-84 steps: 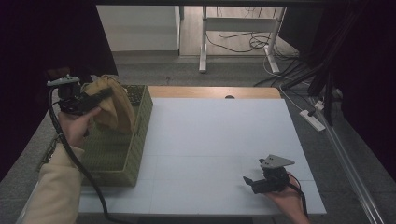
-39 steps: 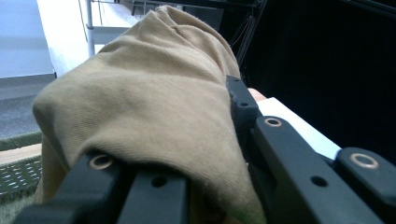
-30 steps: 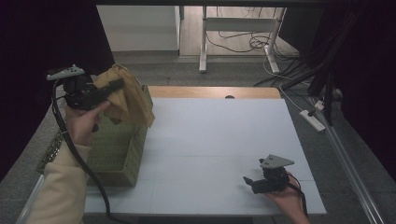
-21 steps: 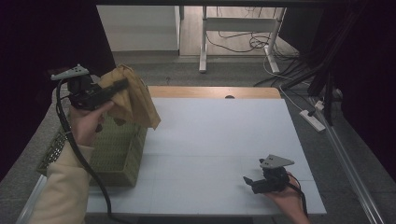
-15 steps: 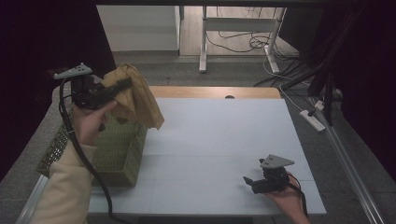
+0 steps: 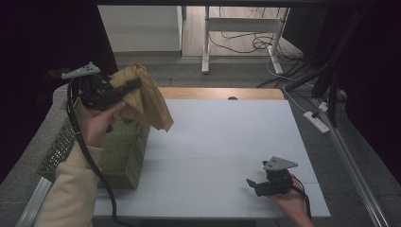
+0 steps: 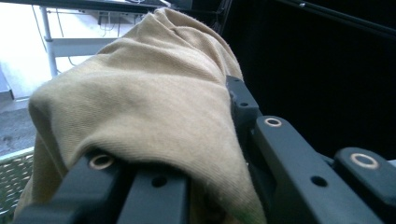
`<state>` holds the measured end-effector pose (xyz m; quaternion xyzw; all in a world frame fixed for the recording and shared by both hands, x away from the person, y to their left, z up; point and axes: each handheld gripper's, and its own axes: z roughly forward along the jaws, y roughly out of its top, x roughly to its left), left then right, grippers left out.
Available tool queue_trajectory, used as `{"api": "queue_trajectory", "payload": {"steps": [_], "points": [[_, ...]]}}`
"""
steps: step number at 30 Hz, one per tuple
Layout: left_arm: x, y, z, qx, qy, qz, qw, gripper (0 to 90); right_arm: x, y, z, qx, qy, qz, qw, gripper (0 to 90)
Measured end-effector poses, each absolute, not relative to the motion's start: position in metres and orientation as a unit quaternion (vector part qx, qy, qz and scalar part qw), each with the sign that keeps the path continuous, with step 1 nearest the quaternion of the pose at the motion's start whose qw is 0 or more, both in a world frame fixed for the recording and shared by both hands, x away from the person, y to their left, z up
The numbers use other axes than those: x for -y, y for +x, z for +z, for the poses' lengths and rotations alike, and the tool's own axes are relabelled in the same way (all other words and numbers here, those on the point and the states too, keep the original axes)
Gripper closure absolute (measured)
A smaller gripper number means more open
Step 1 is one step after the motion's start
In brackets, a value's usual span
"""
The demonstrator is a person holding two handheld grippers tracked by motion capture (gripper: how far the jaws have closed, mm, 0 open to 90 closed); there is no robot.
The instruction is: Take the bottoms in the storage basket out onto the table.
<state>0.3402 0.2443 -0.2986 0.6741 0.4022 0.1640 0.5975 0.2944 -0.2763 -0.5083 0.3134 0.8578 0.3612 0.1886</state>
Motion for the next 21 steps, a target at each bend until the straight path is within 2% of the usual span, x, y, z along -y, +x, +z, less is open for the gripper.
{"api": "queue_trajectory", "payload": {"steps": [21], "points": [[-0.219, 0.334, -0.289, -0.368, 0.679, 0.145, 0.619, 81.3, 0.276, 0.294, -0.508, -0.859, 0.312, 0.361, 0.187, 7.0]]}}
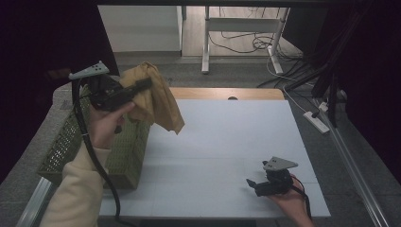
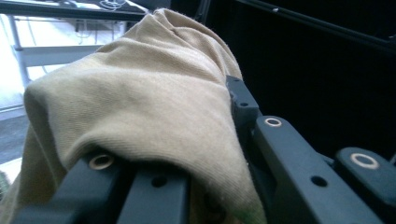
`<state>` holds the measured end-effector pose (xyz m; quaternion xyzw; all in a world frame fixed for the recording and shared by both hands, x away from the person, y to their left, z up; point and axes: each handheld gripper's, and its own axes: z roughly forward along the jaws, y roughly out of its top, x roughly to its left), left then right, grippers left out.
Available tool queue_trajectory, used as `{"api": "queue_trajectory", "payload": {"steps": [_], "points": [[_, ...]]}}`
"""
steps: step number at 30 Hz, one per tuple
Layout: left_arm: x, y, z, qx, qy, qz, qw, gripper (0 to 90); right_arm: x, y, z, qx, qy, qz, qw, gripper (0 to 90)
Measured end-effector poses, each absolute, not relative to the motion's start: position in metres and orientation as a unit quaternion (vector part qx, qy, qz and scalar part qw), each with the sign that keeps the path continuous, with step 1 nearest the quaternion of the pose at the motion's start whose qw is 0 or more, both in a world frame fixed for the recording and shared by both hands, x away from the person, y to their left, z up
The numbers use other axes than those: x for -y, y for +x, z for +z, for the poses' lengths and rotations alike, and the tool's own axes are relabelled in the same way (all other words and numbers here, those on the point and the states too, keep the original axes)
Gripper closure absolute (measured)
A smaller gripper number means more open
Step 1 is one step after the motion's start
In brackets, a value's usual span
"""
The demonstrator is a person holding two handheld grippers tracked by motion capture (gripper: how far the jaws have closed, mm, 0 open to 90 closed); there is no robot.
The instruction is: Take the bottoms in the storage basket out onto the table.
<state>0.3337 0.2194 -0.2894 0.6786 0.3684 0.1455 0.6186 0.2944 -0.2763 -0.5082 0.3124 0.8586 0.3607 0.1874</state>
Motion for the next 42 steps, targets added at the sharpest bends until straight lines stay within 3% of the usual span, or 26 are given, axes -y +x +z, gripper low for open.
{"api": "queue_trajectory", "payload": {"steps": [42], "points": [[-0.171, 0.337, -0.289, -0.33, 0.686, 0.097, 0.641, 81.2, 0.277, 0.294, -0.508, -0.859, 0.312, 0.361, 0.188, 7.0]]}}
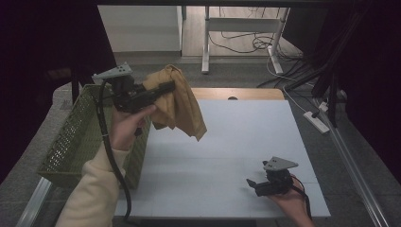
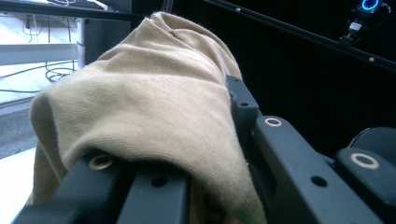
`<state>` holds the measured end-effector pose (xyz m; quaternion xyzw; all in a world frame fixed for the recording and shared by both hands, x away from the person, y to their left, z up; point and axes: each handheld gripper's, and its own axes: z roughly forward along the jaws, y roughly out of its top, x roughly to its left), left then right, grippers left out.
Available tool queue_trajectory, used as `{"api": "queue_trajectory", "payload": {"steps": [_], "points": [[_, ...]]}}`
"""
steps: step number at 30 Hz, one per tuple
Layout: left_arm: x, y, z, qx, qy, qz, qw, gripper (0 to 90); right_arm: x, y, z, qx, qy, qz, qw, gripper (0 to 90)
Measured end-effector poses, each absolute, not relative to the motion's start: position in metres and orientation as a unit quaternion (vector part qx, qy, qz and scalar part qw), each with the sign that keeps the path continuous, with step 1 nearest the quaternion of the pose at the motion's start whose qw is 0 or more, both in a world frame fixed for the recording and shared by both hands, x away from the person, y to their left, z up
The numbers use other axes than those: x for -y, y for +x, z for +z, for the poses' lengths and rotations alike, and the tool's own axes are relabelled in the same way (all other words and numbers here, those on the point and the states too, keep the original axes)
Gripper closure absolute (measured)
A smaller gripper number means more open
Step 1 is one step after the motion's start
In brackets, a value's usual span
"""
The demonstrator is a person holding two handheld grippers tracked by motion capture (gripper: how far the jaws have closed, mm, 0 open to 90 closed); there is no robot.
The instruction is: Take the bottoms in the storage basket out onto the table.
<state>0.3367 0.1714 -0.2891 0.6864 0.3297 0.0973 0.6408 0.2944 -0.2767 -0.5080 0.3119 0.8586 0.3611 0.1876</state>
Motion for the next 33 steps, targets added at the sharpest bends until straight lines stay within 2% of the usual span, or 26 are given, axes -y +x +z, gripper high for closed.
{"api": "queue_trajectory", "payload": {"steps": [33], "points": [[-0.142, 0.346, -0.319, -0.327, 0.702, 0.061, 0.63, 81.2, 0.277, 0.294, -0.508, -0.859, 0.312, 0.361, 0.187, 7.1]]}}
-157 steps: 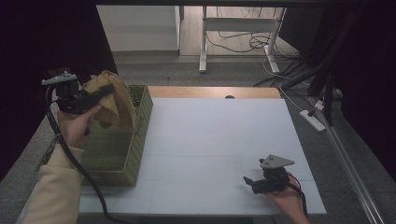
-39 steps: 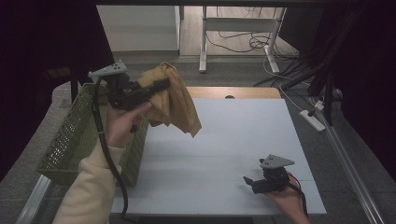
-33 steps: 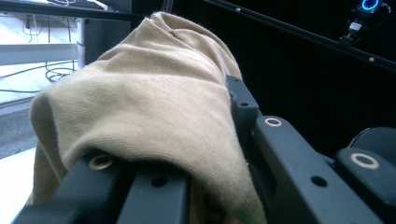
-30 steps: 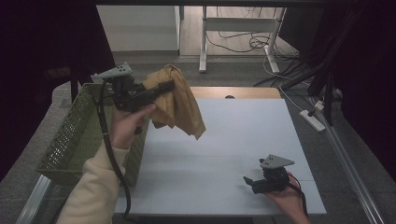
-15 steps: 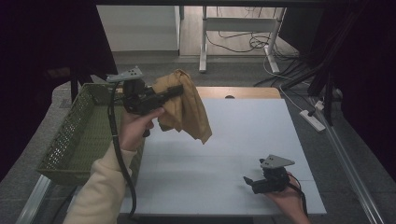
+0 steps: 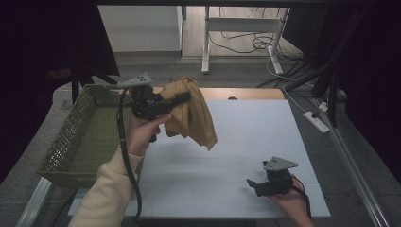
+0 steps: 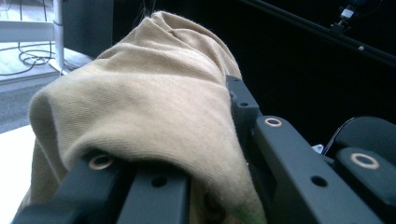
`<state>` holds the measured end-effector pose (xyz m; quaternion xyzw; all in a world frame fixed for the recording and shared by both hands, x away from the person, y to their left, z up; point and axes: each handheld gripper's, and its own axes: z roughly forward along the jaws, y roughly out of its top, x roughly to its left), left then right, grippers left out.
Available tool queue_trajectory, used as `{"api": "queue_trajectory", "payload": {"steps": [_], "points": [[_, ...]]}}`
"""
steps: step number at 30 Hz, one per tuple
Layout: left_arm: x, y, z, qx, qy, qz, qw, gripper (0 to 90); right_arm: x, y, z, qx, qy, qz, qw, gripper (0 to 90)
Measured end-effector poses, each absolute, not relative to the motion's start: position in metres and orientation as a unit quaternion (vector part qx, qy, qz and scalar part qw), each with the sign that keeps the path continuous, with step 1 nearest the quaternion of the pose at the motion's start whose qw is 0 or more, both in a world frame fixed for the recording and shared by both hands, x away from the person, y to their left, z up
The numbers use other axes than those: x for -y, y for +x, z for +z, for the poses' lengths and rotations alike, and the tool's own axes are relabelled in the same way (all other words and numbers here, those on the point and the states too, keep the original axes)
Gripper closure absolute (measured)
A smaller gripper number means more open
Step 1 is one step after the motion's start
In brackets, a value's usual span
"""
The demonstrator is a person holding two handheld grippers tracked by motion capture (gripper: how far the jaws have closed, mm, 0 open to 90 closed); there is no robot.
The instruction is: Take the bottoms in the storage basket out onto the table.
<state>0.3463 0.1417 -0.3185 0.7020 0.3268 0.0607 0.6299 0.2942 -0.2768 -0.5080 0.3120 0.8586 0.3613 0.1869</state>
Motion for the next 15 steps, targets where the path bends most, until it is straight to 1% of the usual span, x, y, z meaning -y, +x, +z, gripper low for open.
{"api": "queue_trajectory", "payload": {"steps": [15], "points": [[-0.135, 0.351, -0.34, -0.335, 0.71, 0.043, 0.617, 81.2, 0.277, 0.294, -0.508, -0.859, 0.312, 0.361, 0.188, 7.1]]}}
